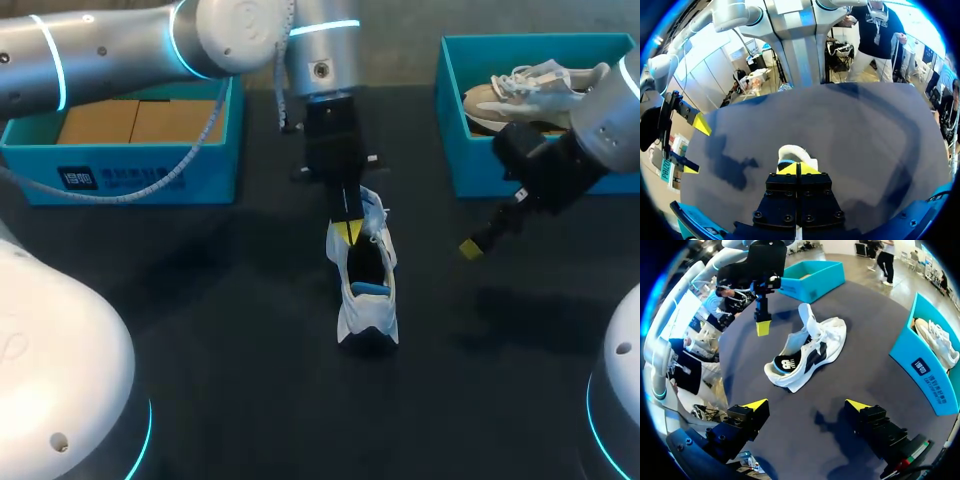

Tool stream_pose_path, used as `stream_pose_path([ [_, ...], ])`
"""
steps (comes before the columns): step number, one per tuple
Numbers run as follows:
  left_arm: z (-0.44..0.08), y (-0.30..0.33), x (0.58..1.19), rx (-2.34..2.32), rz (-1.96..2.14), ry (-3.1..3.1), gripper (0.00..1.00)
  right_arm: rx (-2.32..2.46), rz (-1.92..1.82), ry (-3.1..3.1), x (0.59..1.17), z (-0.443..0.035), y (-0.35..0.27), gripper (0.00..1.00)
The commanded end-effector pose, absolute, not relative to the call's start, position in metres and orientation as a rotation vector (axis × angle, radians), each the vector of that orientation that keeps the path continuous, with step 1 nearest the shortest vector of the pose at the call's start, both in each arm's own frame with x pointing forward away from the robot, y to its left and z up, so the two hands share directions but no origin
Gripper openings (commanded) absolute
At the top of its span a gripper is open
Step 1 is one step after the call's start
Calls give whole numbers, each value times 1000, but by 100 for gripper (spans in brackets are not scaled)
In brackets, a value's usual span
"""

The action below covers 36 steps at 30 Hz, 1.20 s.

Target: Take the shoe out of the shoebox, open the shoe tongue, remove and reinsert the insole, then place the shoe into the shoebox

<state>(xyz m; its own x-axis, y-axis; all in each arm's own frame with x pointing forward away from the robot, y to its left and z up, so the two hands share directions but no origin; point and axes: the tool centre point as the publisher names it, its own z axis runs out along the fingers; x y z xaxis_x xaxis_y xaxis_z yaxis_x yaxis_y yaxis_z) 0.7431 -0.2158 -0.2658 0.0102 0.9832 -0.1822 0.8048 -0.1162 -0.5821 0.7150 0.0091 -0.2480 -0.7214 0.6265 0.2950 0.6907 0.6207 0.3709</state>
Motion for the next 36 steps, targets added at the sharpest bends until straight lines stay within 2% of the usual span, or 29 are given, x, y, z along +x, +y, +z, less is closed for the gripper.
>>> stream_pose_path([
  [1,-264,-208,748,-1998,772,-1854,0,-1108,-700,-2704,716,-249,10,100],
  [7,-260,-201,751,-2062,645,-1932,0,-1108,-700,-2704,716,-249,10,100],
  [8,-256,-199,755,-2050,753,-1893,0,-1108,-700,-2704,716,-249,10,100],
  [10,-253,-197,760,-2098,589,-1925,0,-1108,-700,-2704,716,-249,10,100],
  [11,-250,-197,761,-2088,696,-1906,0,-1108,-700,-2704,716,-249,10,100],
  [21,-253,-213,758,-2080,642,-1911,0,-1108,-700,-2704,716,-249,10,100],
  [27,-273,-219,754,-2045,658,-1915,0,-1108,-700,-2704,716,-249,10,100],
  [36,-291,-235,750,-2054,668,-1873,0,-1137,-606,-2774,714,-234,-27,100],
])
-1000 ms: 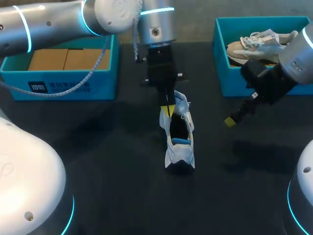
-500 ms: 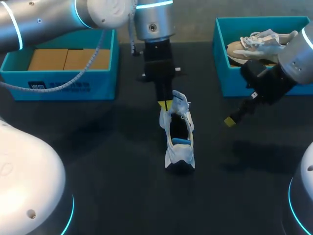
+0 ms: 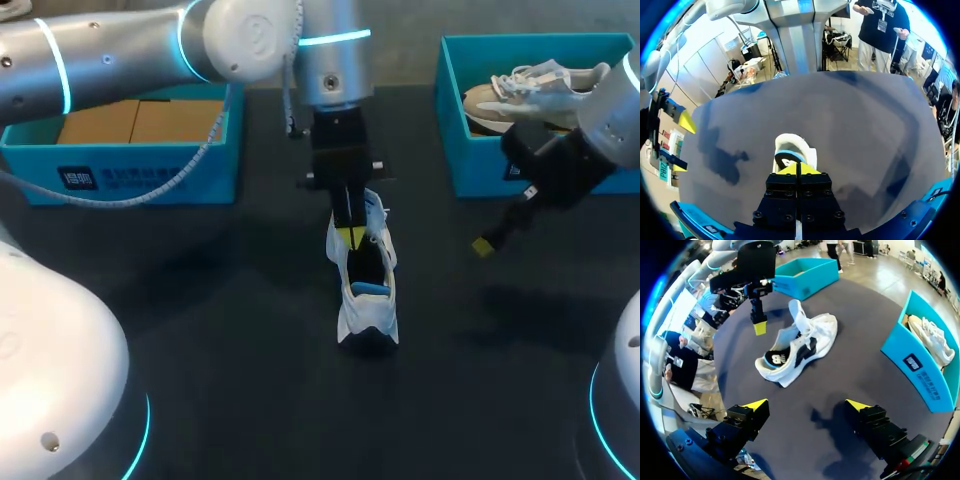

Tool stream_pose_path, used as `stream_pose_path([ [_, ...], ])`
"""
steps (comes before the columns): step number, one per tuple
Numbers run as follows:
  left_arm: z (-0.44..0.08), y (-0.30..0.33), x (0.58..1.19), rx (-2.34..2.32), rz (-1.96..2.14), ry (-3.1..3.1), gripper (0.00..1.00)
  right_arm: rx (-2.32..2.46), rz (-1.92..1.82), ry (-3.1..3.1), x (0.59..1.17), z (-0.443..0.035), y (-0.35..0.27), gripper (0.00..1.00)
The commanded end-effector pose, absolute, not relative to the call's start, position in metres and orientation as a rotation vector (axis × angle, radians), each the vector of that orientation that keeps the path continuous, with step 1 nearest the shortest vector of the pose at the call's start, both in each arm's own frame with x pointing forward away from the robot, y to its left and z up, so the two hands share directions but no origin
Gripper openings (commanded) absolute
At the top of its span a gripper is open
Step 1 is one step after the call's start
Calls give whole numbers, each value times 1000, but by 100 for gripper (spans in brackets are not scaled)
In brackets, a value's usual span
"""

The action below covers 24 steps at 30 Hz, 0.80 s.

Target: Take the shoe out of the shoebox, open the shoe tongue, remove and reinsert the insole, then place the shoe into the shoebox

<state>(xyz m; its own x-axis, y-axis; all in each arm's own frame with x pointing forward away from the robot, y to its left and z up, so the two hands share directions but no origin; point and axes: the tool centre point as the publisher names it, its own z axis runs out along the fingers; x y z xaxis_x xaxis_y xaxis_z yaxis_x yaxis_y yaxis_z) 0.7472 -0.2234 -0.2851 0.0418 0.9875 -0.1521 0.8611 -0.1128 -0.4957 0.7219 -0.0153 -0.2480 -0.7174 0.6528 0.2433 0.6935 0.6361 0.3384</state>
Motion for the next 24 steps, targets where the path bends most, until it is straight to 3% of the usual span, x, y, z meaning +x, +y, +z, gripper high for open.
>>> stream_pose_path([
  [1,-293,-237,751,-2055,668,-1872,0,-1143,-594,-2779,714,-233,-31,100],
  [24,-357,-240,735,-2041,634,-1870,0,-1183,-524,-2815,709,-222,-56,100],
])
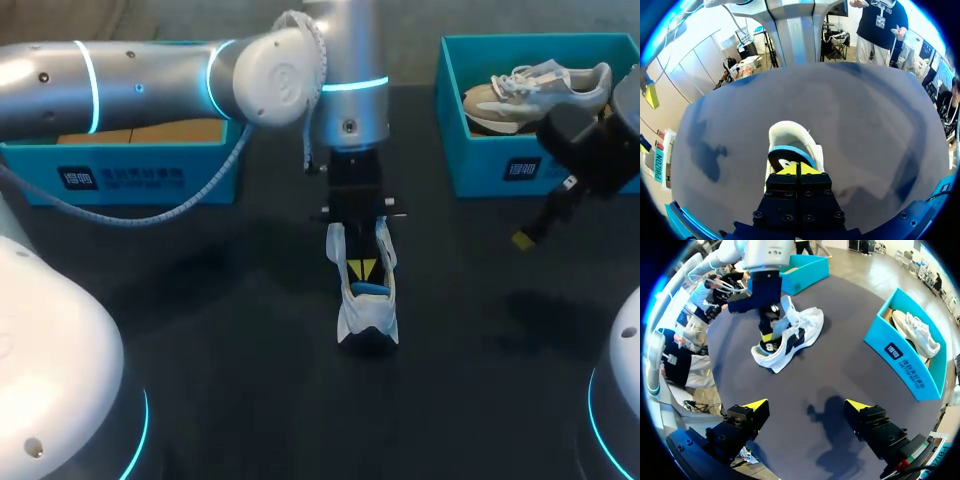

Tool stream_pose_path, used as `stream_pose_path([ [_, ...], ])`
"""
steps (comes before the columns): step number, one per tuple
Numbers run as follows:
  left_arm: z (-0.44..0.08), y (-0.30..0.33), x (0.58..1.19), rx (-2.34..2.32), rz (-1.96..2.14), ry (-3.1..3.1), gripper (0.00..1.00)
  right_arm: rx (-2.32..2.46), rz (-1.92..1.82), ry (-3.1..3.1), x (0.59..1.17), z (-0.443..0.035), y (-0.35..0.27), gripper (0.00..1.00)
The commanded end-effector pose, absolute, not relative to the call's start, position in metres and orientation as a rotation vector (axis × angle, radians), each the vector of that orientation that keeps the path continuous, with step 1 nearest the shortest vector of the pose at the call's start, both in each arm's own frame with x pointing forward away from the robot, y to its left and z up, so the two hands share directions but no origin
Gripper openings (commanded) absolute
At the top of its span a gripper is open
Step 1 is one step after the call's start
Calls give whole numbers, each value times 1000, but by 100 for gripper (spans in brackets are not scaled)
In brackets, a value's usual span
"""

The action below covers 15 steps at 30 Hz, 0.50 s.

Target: Take the shoe out of the shoebox, open the shoe tongue, remove and reinsert the insole, then place the shoe into the shoebox

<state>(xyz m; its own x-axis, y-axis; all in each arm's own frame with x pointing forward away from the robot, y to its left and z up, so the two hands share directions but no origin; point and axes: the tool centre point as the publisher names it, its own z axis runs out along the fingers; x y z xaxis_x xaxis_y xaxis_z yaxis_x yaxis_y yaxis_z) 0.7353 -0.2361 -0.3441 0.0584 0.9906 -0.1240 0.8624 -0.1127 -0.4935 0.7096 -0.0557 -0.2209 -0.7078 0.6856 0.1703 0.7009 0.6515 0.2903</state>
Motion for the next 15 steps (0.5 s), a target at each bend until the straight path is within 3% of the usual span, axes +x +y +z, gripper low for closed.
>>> stream_pose_path([
  [1,-359,-241,735,-2042,633,-1870,0,-1183,-524,-2815,709,-222,-56,100],
  [15,-378,-245,732,-2038,619,-1871,0,-1183,-524,-2815,709,-222,-56,100],
])
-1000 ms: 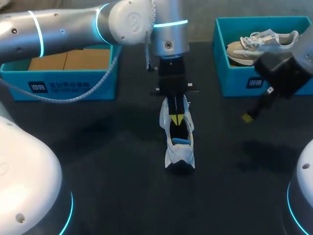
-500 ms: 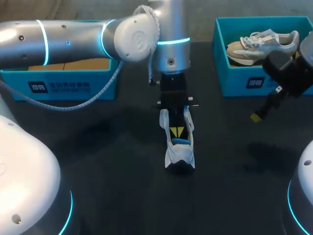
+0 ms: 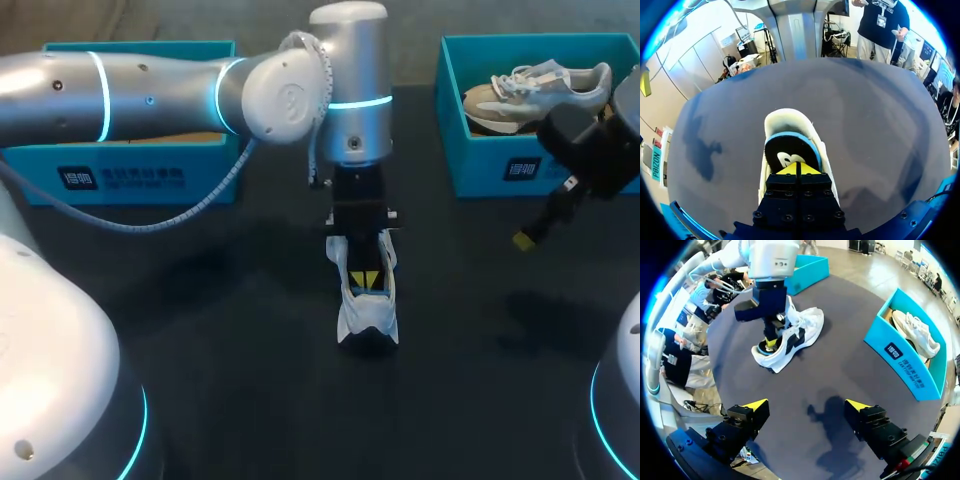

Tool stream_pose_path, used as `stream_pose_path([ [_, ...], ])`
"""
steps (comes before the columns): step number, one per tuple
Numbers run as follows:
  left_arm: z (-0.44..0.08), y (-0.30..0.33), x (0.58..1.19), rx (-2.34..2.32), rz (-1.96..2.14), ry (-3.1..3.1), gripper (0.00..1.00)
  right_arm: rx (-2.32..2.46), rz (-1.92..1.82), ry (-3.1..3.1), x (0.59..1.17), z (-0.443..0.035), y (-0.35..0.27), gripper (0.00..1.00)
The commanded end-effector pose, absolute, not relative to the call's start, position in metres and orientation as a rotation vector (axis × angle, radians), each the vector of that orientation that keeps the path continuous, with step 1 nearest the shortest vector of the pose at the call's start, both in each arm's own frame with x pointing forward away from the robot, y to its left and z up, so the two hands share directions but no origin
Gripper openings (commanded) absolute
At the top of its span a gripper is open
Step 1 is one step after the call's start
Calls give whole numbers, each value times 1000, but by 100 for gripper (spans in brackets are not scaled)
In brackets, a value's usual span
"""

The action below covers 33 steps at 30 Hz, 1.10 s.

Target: Take the shoe out of the shoebox, open the shoe tongue, remove and reinsert the insole, then place the shoe into the shoebox

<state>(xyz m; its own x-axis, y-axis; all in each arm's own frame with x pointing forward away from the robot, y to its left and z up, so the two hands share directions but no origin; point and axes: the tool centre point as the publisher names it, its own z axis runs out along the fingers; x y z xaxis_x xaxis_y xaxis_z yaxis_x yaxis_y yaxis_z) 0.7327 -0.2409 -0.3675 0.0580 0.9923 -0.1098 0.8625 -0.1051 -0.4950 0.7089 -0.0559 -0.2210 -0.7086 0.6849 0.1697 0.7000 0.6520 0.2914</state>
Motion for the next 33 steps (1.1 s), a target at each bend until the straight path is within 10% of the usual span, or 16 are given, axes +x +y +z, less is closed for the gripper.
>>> stream_pose_path([
  [1,-380,-245,731,-2036,619,-1871,0,-1183,-524,-2815,709,-222,-56,100],
  [33,-376,-246,708,-2077,660,-1831,0,-1183,-524,-2815,709,-222,-56,100],
])
